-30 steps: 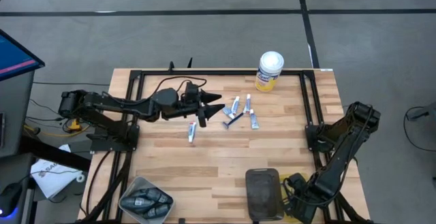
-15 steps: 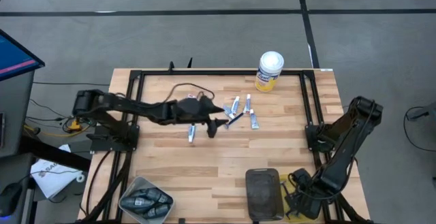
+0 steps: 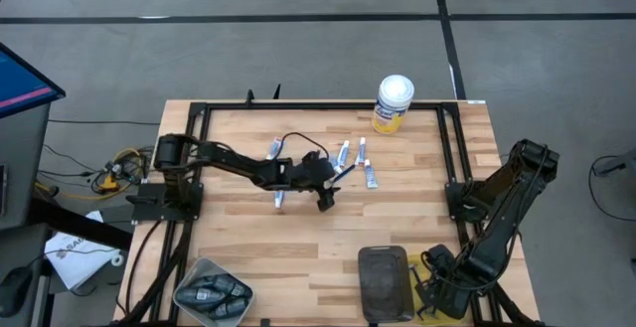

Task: Pick & Place Travel size toiletries
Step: Put the razor into the yellow bin

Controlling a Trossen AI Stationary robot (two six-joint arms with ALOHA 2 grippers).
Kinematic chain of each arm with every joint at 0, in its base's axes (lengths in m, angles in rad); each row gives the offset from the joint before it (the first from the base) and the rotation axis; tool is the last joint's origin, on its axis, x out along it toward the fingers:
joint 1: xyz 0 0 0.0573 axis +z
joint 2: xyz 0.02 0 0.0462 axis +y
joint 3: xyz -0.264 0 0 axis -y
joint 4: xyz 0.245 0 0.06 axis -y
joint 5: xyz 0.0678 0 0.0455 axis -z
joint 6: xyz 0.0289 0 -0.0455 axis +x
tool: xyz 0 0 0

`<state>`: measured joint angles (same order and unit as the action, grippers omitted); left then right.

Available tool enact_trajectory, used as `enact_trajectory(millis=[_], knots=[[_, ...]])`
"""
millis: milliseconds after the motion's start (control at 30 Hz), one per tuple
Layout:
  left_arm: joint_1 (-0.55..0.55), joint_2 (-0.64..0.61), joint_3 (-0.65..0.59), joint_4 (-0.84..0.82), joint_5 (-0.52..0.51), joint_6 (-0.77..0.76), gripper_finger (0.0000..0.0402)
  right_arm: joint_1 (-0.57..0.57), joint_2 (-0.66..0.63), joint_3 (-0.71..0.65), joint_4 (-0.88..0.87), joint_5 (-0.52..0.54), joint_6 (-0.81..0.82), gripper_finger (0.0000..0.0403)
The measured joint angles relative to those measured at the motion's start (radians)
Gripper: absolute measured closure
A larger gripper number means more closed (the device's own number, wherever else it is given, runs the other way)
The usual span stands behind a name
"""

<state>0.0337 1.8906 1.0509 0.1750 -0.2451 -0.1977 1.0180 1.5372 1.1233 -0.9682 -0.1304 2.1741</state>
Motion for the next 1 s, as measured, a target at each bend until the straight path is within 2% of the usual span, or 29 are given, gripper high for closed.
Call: enact_trajectory(millis=[233,433,567,733,800,933,1000], knots=[[0.024,0.065,0.006,-0.019,-0.019,0.007,0.0144,-0.007,0.000,0.000,0.013,0.037,0.001,0.0251],[0.028,0.087,0.006,-0.058,0.038,-0.044,0.0144,-0.013,0.000,0.000,0.015,0.054,0.000,0.0259],[0.017,0.055,0.006,-0.181,0.088,-0.102,0.0145,-0.013,0.000,0.000,0.015,0.054,0.000,0.0263],[-0.010,-0.016,0.004,-0.277,0.089,-0.129,0.0145,-0.013,0.000,0.000,0.006,0.057,-0.007,0.0267],[-0.020,-0.057,0.003,-0.260,0.061,-0.129,0.0145,-0.013,0.000,0.000,0.001,0.072,-0.009,0.0269],[-0.027,-0.111,0.004,-0.169,-0.062,-0.118,0.0145,-0.013,0.000,0.000,-0.002,0.134,-0.009,0.0270],[-0.010,-0.117,0.004,-0.086,-0.063,-0.117,0.0145,-0.013,0.000,0.000,-0.009,0.148,-0.009,0.0271]])
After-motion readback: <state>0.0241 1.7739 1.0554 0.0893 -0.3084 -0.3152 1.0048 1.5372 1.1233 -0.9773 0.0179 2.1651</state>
